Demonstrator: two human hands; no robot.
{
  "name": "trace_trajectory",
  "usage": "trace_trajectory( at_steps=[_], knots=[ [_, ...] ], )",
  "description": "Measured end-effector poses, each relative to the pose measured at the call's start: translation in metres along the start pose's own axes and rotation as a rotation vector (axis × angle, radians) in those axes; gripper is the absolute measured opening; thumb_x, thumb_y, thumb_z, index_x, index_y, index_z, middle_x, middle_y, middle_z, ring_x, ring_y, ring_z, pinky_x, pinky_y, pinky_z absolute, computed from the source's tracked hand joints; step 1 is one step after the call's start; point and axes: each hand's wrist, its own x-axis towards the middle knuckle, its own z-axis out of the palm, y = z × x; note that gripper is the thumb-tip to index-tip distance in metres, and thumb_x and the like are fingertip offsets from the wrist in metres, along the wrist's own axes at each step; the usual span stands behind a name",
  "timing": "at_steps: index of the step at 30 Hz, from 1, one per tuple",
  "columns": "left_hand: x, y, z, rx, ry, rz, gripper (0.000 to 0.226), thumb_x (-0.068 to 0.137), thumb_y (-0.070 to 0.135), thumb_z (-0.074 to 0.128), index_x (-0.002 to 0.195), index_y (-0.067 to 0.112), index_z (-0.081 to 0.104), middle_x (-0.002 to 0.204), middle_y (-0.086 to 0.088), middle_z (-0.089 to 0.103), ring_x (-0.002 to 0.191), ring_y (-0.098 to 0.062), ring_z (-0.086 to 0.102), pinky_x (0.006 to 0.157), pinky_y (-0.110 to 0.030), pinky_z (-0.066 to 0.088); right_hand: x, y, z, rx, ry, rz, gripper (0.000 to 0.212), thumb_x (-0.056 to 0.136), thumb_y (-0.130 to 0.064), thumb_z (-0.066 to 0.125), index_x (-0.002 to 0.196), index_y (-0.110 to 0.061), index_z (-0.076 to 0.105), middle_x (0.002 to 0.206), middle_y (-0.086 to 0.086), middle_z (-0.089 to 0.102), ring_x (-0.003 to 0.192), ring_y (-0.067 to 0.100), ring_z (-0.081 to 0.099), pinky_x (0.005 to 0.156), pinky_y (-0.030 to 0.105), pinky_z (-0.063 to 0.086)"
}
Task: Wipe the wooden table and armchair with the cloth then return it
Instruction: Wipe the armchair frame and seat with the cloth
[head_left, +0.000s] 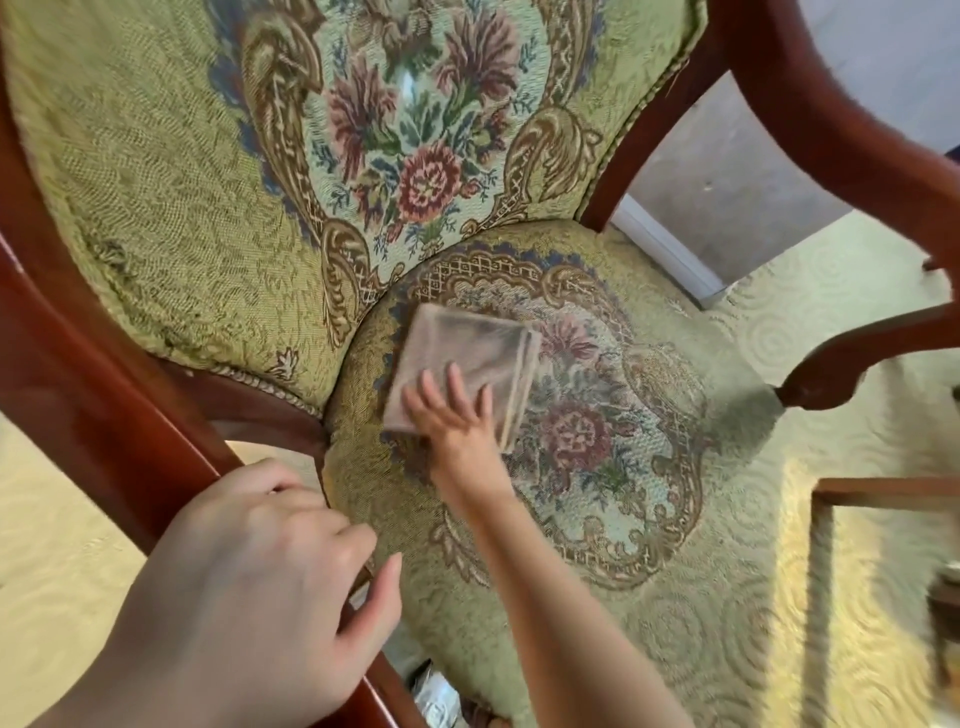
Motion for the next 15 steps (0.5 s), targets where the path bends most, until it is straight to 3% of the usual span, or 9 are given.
trace_trajectory(
  at_steps=[2, 4, 7, 13, 15],
  knots=[
    [0.000, 0.000, -0.001, 0.002, -0.007, -0.018, 0.040, 0.077, 0.038, 0.048, 0.042, 0.019, 0.052, 0.039, 0.001, 0.053, 0.041, -0.022, 0.054, 0.068, -0.035, 0.042, -0.028, -0.007, 0.011, -0.047, -0.142, -0.181, 0.061, 0.092, -0.008, 0.041, 0.150, -0.022, 0.027, 0.160, -0.005, 0.018, 0.147, 0.023, -0.011, 0.118, 0.057, -0.009],
    [-0.001, 0.001, -0.002, 0.005, -0.018, -0.021, 0.041, 0.078, 0.038, 0.047, 0.043, 0.019, 0.053, 0.040, 0.002, 0.054, 0.042, -0.021, 0.055, 0.069, -0.035, 0.041, -0.060, 0.018, 0.006, -0.073, -0.226, -0.297, 0.058, 0.093, -0.011, 0.045, 0.148, -0.024, 0.031, 0.158, -0.008, 0.022, 0.147, 0.019, -0.007, 0.118, 0.050, -0.012],
    [-0.001, 0.002, -0.003, 0.017, -0.013, -0.019, 0.042, 0.079, 0.038, 0.046, 0.043, 0.018, 0.053, 0.039, 0.003, 0.053, 0.041, -0.020, 0.054, 0.070, -0.033, 0.038, -0.099, 0.069, -0.020, -0.116, -0.157, -0.289, 0.059, 0.089, -0.016, 0.056, 0.144, -0.029, 0.038, 0.154, -0.010, 0.030, 0.147, 0.016, 0.009, 0.119, 0.051, 0.003],
    [-0.001, 0.002, -0.001, 0.042, -0.020, -0.022, 0.042, 0.080, 0.038, 0.045, 0.044, 0.018, 0.049, 0.040, 0.002, 0.052, 0.042, -0.021, 0.053, 0.072, -0.034, 0.039, -0.087, 0.129, -0.063, 0.002, 0.113, 0.497, 0.062, 0.090, 0.003, 0.043, 0.147, -0.021, 0.033, 0.158, 0.000, 0.023, 0.148, 0.024, 0.004, 0.119, 0.056, -0.001],
    [-0.001, 0.002, -0.002, 0.053, -0.022, -0.019, 0.041, 0.080, 0.038, 0.046, 0.043, 0.019, 0.048, 0.040, 0.003, 0.052, 0.042, -0.021, 0.053, 0.073, -0.033, 0.038, -0.068, 0.128, -0.068, 0.047, 0.128, 0.660, 0.065, 0.089, 0.008, 0.038, 0.147, -0.020, 0.033, 0.159, 0.002, 0.021, 0.149, 0.027, 0.005, 0.119, 0.055, -0.001]
  ],
)
